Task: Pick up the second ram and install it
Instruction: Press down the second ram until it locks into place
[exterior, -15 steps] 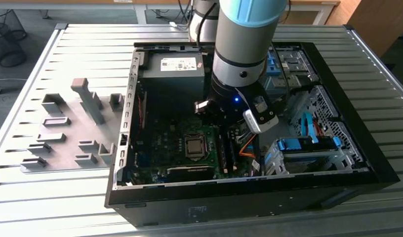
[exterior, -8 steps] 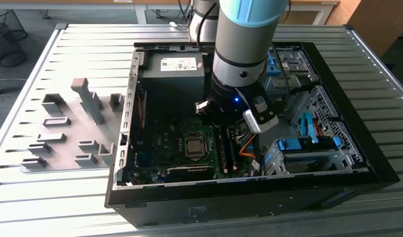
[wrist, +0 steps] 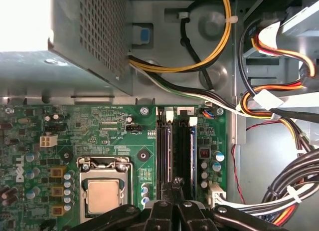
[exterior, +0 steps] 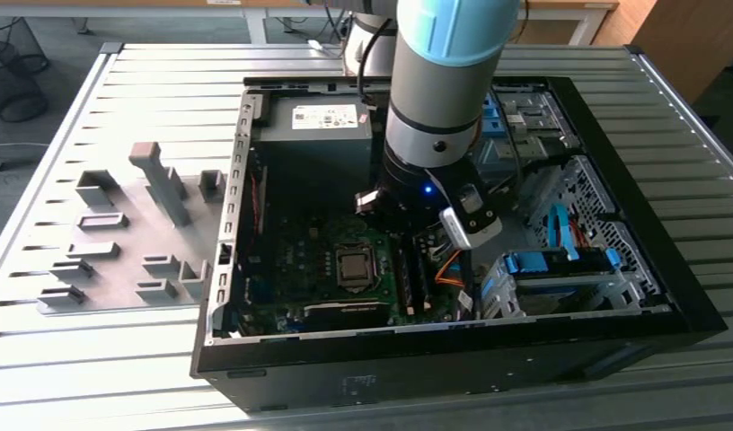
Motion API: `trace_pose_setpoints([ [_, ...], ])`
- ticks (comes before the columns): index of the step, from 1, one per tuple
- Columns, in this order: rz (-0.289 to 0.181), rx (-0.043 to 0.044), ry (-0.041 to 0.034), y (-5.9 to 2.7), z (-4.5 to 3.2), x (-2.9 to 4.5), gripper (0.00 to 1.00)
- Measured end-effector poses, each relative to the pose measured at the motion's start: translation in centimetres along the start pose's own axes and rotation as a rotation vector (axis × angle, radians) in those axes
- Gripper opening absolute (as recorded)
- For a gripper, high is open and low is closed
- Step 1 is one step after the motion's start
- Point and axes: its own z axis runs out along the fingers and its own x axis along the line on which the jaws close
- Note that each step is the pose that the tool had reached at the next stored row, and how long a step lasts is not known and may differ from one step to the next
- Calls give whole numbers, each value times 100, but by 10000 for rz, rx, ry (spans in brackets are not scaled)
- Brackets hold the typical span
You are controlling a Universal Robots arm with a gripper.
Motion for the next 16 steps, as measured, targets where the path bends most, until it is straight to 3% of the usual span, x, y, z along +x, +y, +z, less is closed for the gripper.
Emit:
trace_pose_setpoints([
  [3, 1, 12, 3, 2, 37, -1, 10],
  [6, 1, 36, 13, 5, 24, -1, 10],
  [7, 2, 9, 3, 4, 16, -1, 10],
  [9, 2, -45, -13, 7, -43, -2, 10],
  [13, 1, -18, -5, 4, -224, 0, 10],
  [16, 0, -21, -5, 5, -247, 0, 10],
])
